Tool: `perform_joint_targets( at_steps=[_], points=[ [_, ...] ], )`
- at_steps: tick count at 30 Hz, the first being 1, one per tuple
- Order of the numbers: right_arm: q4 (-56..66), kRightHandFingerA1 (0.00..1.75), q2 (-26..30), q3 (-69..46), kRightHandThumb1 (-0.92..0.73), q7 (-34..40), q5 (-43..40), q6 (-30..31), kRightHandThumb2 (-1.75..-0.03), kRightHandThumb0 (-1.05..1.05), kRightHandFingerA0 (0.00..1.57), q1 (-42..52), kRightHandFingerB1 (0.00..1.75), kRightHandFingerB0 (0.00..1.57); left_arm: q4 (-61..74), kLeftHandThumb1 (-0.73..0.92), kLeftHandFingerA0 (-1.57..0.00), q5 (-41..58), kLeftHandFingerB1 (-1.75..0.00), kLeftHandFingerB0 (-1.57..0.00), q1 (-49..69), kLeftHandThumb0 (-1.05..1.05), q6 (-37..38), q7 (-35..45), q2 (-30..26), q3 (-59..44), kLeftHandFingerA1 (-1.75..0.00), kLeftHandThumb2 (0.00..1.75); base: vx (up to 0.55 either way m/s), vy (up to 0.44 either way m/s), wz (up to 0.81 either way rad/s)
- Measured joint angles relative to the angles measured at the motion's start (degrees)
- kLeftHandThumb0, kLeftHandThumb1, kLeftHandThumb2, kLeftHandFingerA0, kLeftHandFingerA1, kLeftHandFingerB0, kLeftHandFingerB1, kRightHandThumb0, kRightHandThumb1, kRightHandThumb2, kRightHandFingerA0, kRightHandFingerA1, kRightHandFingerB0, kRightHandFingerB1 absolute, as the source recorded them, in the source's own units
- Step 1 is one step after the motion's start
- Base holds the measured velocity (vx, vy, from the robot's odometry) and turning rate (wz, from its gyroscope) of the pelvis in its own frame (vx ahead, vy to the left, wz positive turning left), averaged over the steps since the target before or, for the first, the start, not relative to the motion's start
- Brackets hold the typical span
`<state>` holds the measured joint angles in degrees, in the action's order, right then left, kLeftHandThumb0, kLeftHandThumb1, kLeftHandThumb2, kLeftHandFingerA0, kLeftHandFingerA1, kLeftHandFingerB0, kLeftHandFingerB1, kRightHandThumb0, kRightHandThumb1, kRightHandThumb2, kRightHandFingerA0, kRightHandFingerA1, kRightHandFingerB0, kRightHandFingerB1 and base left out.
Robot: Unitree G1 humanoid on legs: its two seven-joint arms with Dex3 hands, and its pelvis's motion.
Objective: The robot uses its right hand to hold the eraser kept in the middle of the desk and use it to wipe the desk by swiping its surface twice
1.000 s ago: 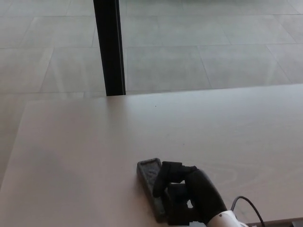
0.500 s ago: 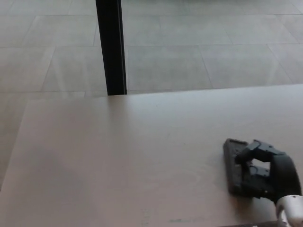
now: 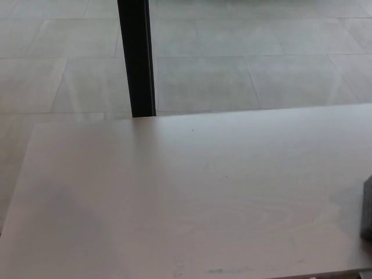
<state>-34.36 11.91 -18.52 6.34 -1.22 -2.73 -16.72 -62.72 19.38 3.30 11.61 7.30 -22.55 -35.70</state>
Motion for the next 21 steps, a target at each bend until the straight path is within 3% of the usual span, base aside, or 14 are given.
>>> perform_joint_targets(
  at_steps=[1,3,4,6,7,9,10,16,17,18,19,20,21],
  points=[
    [0.0,1.75,0.0,0.0,-0.5,0.0,0.0,0.0,-1.08,-0.33,1.05,0.0,1.52,0.86,0.0,0.66,-0.49,0.0,-0.73,-0.46,0.0,-0.78,0.0,0.0,0.0,0.0,-0.83,1.03,0.0,0.0,0.0],
    [-1.61,1.75,0.96,-0.76,-0.49,0.3,-0.32,-0.98,-1.07,-0.32,1.05,-0.12,1.53,0.87,0.02,0.66,-0.47,-0.01,-0.72,-0.45,0.07,-0.78,0.0,-0.02,0.0,0.04,-0.81,1.02,0.0,0.0,0.0],
    [-3.15,1.75,1.79,-1.55,-0.5,0.72,-0.6,-1.89,-1.07,-0.32,1.07,-0.23,1.52,0.87,0.02,0.86,-0.45,-0.03,-0.71,-0.42,0.05,-0.78,0.0,-0.11,-0.01,0.12,-0.9,0.67,0.0,0.0,0.0],
    [-4.55,1.75,2.39,-2.22,-0.52,1.26,-0.85,-2.81,-1.05,-0.33,1.06,-0.36,1.49,0.89,-0.11,0.86,-0.46,-0.04,-0.72,-0.42,0.02,-0.78,0.0,-0.14,-0.01,0.22,-0.92,0.67,0.0,0.0,0.0],
    [-5.17,1.37,2.7,-2.36,-0.53,1.45,-0.97,-3.3,-1.07,-0.44,1.24,-0.4,1.19,0.95,-0.21,0.87,-0.45,-0.03,-0.75,-0.45,-0.04,-0.77,0.01,-0.13,-0.02,0.22,-0.94,0.66,0.0,0.0,0.0],
    [-6.39,1.38,3.45,-2.55,-0.48,1.96,-1.09,-4.09,-1.07,-0.45,1.24,-0.45,1.23,0.99,-0.22,0.87,-0.44,-0.03,-0.78,-0.46,-0.08,-0.77,0.01,-0.15,-0.02,0.21,-0.96,0.66,0.0,0.0,0.0],
    [-7.06,1.75,3.81,-2.64,-0.5,2.16,-1.2,-4.66,-1.05,-0.34,1.03,-0.44,1.48,0.9,-0.22,0.86,-0.45,-0.03,-0.73,-0.43,-0.04,-0.76,0.01,-0.2,-0.02,0.21,-0.93,0.67,0.0,0.0,0.0],
    [-7.51,1.75,4.02,-1.47,-0.49,1.97,-1.59,-6.07,-1.19,-0.33,1.02,-0.19,1.37,0.87,-0.92,0.87,-0.46,-0.07,-0.72,-0.42,-0.33,-0.77,0.01,-0.39,-0.14,0.3,-0.92,0.67,0.0,0.0,0.0],
    [-7.25,1.75,4.12,-1.01,-0.67,1.61,-1.63,-6.22,-0.8,-0.35,0.95,-0.07,0.97,0.82,-1.03,0.67,-0.48,-0.08,-0.72,-0.45,-0.32,-0.77,0.01,-0.4,-0.18,0.32,-0.83,1.04,0.0,0.0,0.0],
    [-6.75,1.75,4.19,-0.89,-0.67,1.2,-1.76,-6.29,-0.8,-0.35,0.95,-0.13,0.97,0.82,-1.03,0.67,-0.48,-0.08,-0.72,-0.45,-0.34,-0.77,0.01,-0.39,-0.17,0.32,-0.83,1.04,0.0,0.0,0.0],
    [-5.86,1.74,4.21,-0.77,-0.74,0.26,-2.12,-6.41,-0.63,-0.39,0.87,-0.04,0.71,0.78,-1.02,0.89,-0.46,-0.08,-0.75,-0.45,-0.26,-0.75,0.01,-0.41,-0.17,0.31,-0.96,0.67,0.0,0.0,0.0],
    [-5.15,1.67,4.21,-0.72,-0.72,-0.57,-2.51,-6.32,-0.65,-0.41,0.82,0.03,0.51,0.7,-0.99,0.88,-0.47,-0.08,-0.76,-0.45,-0.23,-0.76,0.01,-0.41,-0.16,0.31,-0.97,0.67,0.0,0.0,0.0],
    [-4.5,1.36,4.2,-0.63,-0.7,-1.38,-2.88,-6.17,-0.64,-0.51,0.81,0.16,0.39,0.58,-0.98,0.89,-0.45,-0.09,-0.73,-0.45,-0.27,-0.75,0.01,-0.41,-0.16,0.32,-0.91,0.67,0.0,0.0,0.0]
  ],
)
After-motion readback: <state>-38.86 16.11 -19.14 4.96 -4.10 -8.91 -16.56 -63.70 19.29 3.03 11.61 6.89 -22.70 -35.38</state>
